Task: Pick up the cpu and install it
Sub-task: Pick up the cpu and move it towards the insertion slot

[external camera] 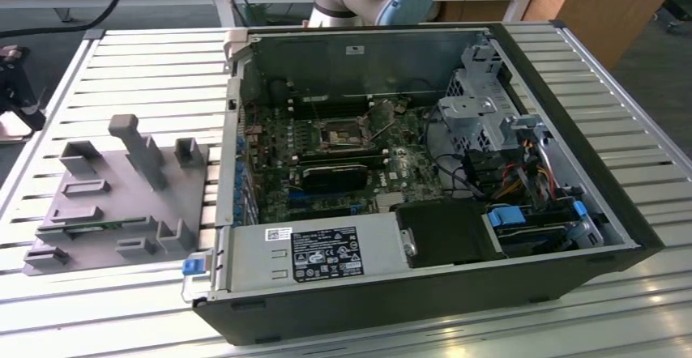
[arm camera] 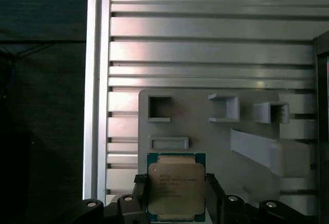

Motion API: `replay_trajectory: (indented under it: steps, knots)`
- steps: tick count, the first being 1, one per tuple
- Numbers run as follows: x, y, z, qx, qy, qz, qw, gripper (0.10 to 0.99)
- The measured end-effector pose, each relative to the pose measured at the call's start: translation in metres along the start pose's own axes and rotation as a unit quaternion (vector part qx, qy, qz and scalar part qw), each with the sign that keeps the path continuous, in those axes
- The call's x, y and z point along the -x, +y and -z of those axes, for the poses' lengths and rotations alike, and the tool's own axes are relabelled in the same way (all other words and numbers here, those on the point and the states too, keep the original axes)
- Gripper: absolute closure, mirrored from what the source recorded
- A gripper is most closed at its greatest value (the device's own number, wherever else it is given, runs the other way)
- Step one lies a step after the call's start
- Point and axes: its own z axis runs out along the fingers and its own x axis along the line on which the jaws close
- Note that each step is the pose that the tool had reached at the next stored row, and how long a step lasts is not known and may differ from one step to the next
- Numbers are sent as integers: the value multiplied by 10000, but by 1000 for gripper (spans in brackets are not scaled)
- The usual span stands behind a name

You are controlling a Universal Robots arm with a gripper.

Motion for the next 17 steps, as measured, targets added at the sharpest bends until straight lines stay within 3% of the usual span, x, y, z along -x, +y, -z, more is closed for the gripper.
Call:
replay_trajectory:
  steps: [17]
  knots:
    - [8, 96, 586, -4, 0, -2, 10000, 549]
